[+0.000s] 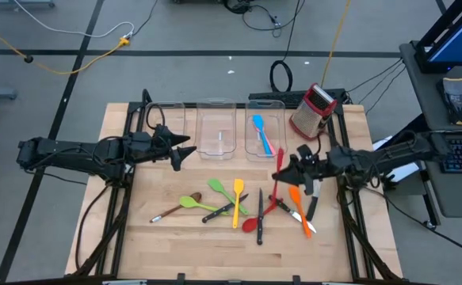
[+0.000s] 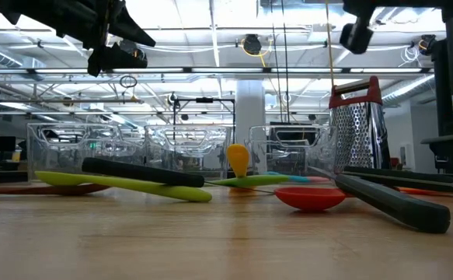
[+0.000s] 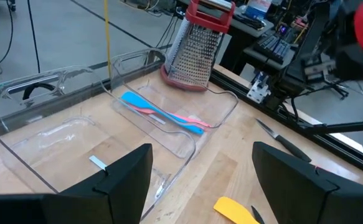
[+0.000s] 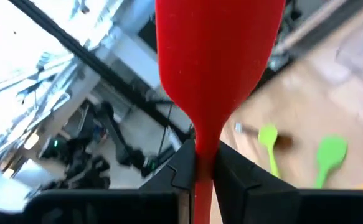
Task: Pick & Place Kitchen Items
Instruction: Put the red spatula into the right transparent bin
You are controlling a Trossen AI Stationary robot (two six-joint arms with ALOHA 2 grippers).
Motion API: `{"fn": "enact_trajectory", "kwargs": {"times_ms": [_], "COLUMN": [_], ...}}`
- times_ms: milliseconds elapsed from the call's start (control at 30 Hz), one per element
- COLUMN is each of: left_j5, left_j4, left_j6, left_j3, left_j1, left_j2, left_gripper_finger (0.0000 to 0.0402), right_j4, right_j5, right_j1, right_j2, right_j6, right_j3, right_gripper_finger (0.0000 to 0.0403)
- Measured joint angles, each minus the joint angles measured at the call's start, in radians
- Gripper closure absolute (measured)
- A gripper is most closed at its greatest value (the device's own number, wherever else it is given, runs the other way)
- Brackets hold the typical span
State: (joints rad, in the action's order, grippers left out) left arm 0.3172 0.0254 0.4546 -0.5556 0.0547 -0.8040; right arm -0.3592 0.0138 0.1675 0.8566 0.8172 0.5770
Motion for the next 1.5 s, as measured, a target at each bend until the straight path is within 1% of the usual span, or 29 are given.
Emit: {"fn": "enact_trajectory", "kwargs": {"times_ms": [267,500,667,833,1033,1133,1367,1500], "left_j5": [0.0,0.0,0.0,0.0,0.0,0.0,0.0,0.0], "left_j4": [0.0,0.0,0.0,0.0,0.001,0.001,0.001,0.001], "left_j6": [0.0,0.0,-0.001,-0.007,-0.01,-0.02,-0.031,-0.033], "left_j3": [0.0,0.0,0.0,0.0,0.0,0.0,0.0,0.0], "left_j1": [0.0,0.0,0.0,0.0,0.0,0.0,0.0,0.0], "left_j2": [0.0,0.0,0.0,0.0,0.0,0.0,0.0,0.0], "left_gripper_finger": [0.0123,0.0123,0.0123,0.0123,0.0123,0.0123,0.0123,0.0123], "right_j4": [-0.025,-0.026,-0.026,-0.008,0.154,0.258,0.479,0.575], "right_j5": [0.124,0.276,0.331,0.332,0.327,0.325,0.324,0.313], "right_j1": [-0.078,-0.109,-0.128,-0.149,-0.161,-0.177,-0.251,-0.311], "right_j2": [0.006,0.006,0.006,0.016,0.095,0.144,0.244,0.302], "right_j6": [-0.125,-0.214,-0.239,-0.271,-0.326,-0.318,-0.306,-0.307], "right_j3": [0.0,0.0,0.0,0.026,0.158,0.234,0.389,0.462], "right_gripper_finger": [0.0378,0.0378,0.0378,0.0378,0.0378,0.0378,0.0378,0.0378]}}
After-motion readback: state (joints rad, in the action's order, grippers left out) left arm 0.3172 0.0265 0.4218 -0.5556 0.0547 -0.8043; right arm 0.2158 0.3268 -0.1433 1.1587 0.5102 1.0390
